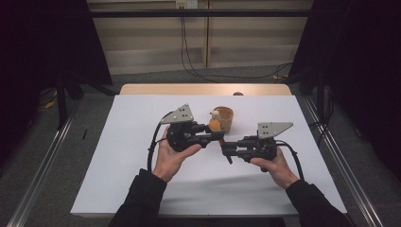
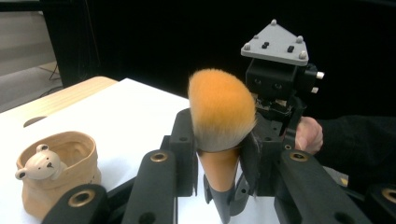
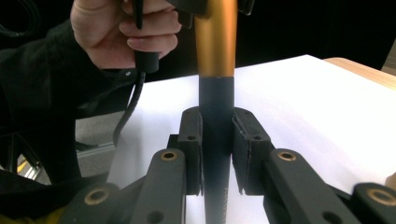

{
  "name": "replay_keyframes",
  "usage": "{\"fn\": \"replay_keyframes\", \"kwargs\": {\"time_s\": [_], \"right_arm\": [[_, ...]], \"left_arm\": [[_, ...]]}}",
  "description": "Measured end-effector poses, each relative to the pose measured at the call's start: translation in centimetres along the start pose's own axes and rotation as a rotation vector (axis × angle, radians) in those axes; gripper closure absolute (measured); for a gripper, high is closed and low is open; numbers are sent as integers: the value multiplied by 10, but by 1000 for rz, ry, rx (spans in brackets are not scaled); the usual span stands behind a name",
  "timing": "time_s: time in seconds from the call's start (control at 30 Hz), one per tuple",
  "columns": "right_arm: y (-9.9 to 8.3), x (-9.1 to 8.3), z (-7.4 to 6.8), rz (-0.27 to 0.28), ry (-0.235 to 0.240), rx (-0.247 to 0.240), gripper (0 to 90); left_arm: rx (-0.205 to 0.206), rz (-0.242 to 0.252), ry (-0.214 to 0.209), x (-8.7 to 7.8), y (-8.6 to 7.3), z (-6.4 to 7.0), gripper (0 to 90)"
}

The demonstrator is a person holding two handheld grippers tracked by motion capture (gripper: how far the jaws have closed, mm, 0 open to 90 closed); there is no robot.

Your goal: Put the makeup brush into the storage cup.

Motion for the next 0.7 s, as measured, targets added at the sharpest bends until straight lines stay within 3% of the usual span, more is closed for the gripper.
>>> {"fn": "replay_keyframes", "kwargs": {"time_s": [0.07,0.17,0.27,0.3,0.33,0.37,0.47,0.5,0.53,0.57,0.6,0.63,0.7], "right_arm": [[0,0,0,-8,9,-8,746],[3,-1,-4,-8,18,-31,648],[4,-2,-6,-4,25,-41,615],[5,-3,-6,0,16,-47,536],[5,-3,-6,0,16,-47,536],[6,-5,-5,7,-4,-42,466],[7,-8,-4,5,-17,-42,403],[9,-10,-4,13,-31,-34,336],[9,-10,-4,13,-31,-34,336],[10,-11,-3,22,-54,-28,215],[10,-11,-3,22,-54,-28,215],[11,-11,-3,28,-88,-9,152],[11,-11,-3,31,-76,-3,129]], "left_arm": [[3,-7,-11,1,0,1,689],[5,-25,-17,4,0,3,690],[-3,-18,-24,3,0,1,691],[-9,-17,-28,2,0,1,691],[-15,-14,-34,1,1,0,691],[-13,-17,-30,-1,1,0,691],[-8,-27,-22,-3,1,-2,691],[-9,-30,-19,-4,1,-2,691],[-9,-30,-19,-4,1,-2,691],[-5,-32,-20,-3,1,-1,691],[-5,-32,-20,-3,1,-1,691],[2,-38,-23,-2,1,-1,691],[0,-38,-25,-1,1,0,692]]}}
Point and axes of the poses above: each handheld gripper's, and its own axes: x roughly forward along the jaws, y roughly out of its top, z roughly to its right, the point moved 1 cm from there along x, roughly forward along the jaws, and after that the axes turned 3 degrees about -z, right-handed, at the moved point
